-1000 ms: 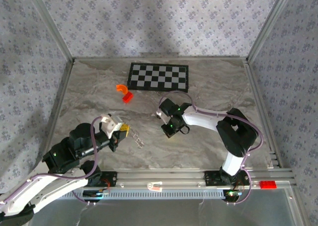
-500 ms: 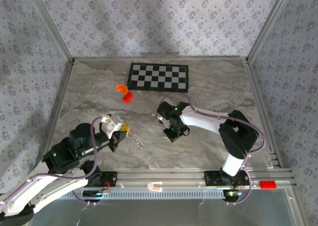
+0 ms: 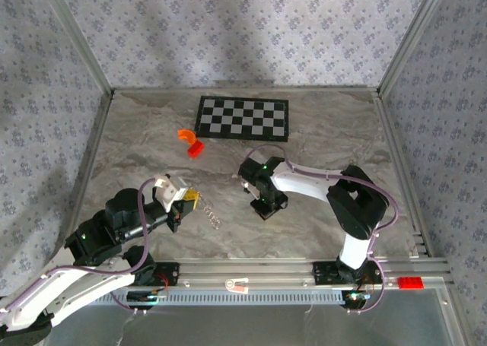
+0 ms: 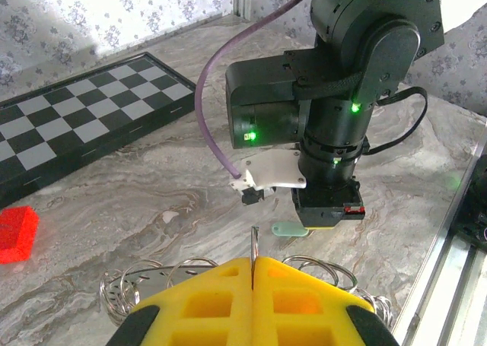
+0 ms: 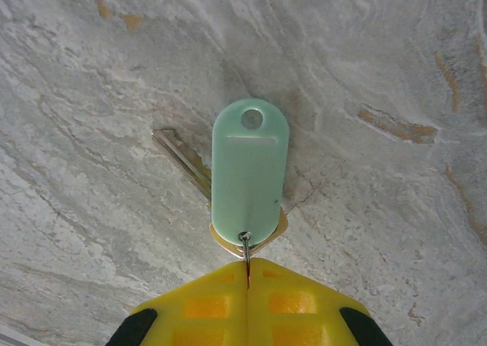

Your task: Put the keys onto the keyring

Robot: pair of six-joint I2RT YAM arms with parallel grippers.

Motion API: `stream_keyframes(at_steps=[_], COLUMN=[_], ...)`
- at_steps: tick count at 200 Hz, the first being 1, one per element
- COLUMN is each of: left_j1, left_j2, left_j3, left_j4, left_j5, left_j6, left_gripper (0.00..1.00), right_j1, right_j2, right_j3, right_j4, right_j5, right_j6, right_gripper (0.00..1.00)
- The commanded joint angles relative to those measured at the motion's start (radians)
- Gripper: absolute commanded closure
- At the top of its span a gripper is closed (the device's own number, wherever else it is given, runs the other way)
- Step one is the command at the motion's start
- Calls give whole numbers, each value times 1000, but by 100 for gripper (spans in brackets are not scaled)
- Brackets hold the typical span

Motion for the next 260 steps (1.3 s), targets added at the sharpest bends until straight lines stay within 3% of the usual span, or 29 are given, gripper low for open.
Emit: stream_keyframes(at_steps=[1, 57, 114, 166, 204, 260], left_j1=[-4, -4, -4, -4, -4, -4], left_j2=[-11, -12, -12, -10, -10, -9], left_j3=[1, 1, 7, 3, -1, -8], left_j4=[49, 48, 49, 59, 65, 77], left_j5=[5, 5, 9, 15, 19, 19], left_j6=[-4, -5, -3, -5, -5, -8], left_gripper=[100, 100, 100, 100, 100, 100], right_j1=[-1, -7, -9, -30, -34, -43], right_j2=[13, 24, -71, -239, -308, -325], right_j3=[20, 20, 6, -184, -302, -397], right_j4=[-26, -18, 20, 148, 298, 446], right_j5=[-12, -4, 1, -41, -35, -40], right_j6=[3, -4, 45, 157, 200, 192], right_gripper=[100, 92, 61, 40, 37, 44])
